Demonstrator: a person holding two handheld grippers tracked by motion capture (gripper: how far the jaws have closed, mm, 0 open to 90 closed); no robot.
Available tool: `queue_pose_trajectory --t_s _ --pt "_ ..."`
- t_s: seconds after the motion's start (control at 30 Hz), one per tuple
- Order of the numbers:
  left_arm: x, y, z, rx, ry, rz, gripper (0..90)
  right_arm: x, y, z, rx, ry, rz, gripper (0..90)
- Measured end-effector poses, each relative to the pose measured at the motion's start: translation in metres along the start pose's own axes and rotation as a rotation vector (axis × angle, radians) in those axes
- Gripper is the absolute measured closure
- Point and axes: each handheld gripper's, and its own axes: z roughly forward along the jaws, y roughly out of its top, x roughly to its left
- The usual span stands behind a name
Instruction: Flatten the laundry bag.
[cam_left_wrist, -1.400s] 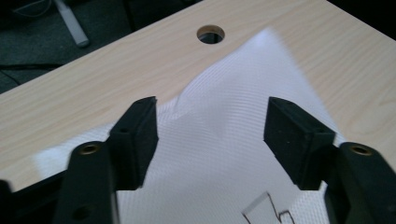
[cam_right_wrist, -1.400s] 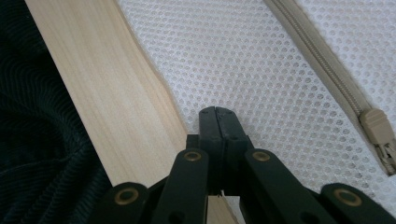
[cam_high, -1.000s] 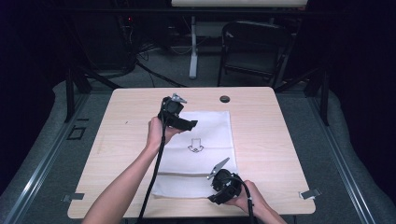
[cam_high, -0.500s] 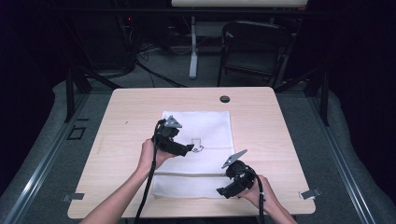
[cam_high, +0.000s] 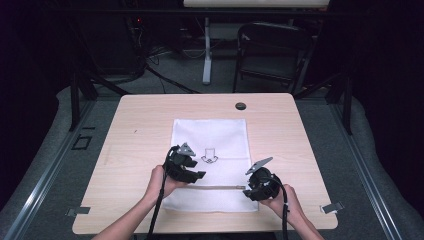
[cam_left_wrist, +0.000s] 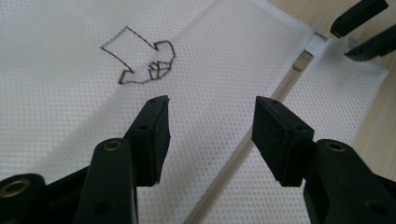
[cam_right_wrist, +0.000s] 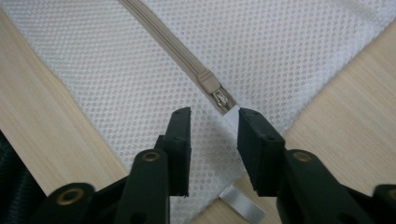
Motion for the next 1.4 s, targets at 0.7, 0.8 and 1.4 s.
queue_pose_trajectory --t_s 0.7,0.8,1.4 --pt "0.001 -0.021 0.033 0.112 -0.055 -0.009 71.7 0.007 0.000 0.023 0.099 0.017 -0.038 85.1" --pt "0.003 -0.024 0.034 0.114 -0.060 -0.020 72.4 0.006 0.000 0.022 0.098 0.025 -0.031 86.3" --pt "-0.002 -0.032 0.033 0.118 -0.060 -0.032 79.4 0.011 -0.003 0.020 0.127 0.040 -0.039 86.9"
